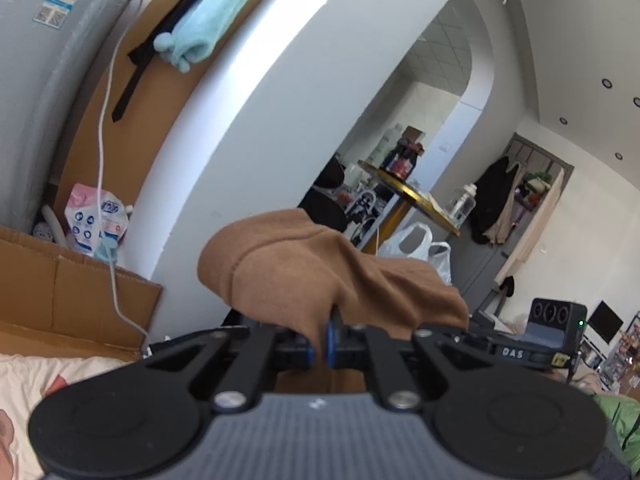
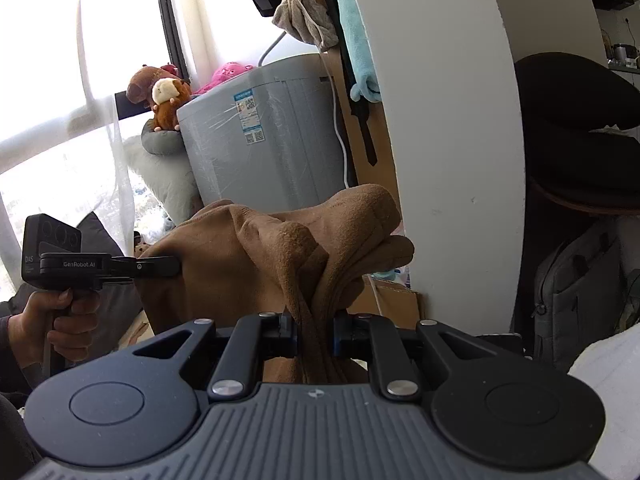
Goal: Fold clothes
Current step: 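Lift the folded brown shirt off the bed with both grippers, then carry the shirt with both grippers toward the clothes pile beside the bed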
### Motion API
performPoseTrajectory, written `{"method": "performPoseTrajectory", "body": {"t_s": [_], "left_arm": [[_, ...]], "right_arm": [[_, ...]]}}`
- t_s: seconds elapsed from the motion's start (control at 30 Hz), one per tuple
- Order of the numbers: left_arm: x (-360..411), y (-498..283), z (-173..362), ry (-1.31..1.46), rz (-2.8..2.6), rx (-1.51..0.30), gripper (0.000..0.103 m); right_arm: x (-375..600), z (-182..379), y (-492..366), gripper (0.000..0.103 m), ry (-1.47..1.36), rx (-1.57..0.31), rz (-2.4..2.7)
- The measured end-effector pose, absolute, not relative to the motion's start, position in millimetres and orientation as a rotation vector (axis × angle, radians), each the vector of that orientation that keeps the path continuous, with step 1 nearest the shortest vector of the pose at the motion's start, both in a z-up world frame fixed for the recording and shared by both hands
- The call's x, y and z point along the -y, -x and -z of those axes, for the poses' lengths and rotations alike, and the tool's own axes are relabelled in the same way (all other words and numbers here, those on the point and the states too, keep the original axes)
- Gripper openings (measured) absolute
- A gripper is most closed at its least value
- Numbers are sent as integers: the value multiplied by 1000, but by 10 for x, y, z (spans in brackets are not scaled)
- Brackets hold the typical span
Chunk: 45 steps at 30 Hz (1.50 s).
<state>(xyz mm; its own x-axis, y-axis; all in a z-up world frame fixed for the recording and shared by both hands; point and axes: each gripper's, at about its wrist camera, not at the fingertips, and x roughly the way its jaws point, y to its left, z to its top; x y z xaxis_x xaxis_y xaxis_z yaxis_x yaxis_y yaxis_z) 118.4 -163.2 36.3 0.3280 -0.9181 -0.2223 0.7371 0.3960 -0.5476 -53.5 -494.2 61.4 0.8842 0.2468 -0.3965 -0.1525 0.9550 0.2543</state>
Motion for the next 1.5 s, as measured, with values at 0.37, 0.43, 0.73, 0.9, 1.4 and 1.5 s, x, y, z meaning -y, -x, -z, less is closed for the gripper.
{"method": "performPoseTrajectory", "body": {"t_s": [0.37, 0.43, 0.73, 0.9, 1.4, 1.5], "left_arm": [[2177, -1306, 173, 319, 1161, -621, 6], [2275, -1335, 265, 313, 1163, -629, 6], [2660, -1467, 684, 280, 1181, -670, 6], [2806, -1560, 880, 271, 1189, -688, 6], [3081, -1983, 1340, 214, 1180, -693, 6], [3149, -2056, 1406, 194, 1183, -680, 6]], "right_arm": [[5187, -155, 565, 16, -150, -489, -108], [5246, -48, 560, 16, -151, -493, -88], [5484, 357, 529, 16, -159, -532, -9], [5587, 547, 454, 16, -165, -551, 29], [5907, 1105, -41, 16, -205, -589, 69], [5954, 1185, -132, 16, -202, -586, 80]]}}
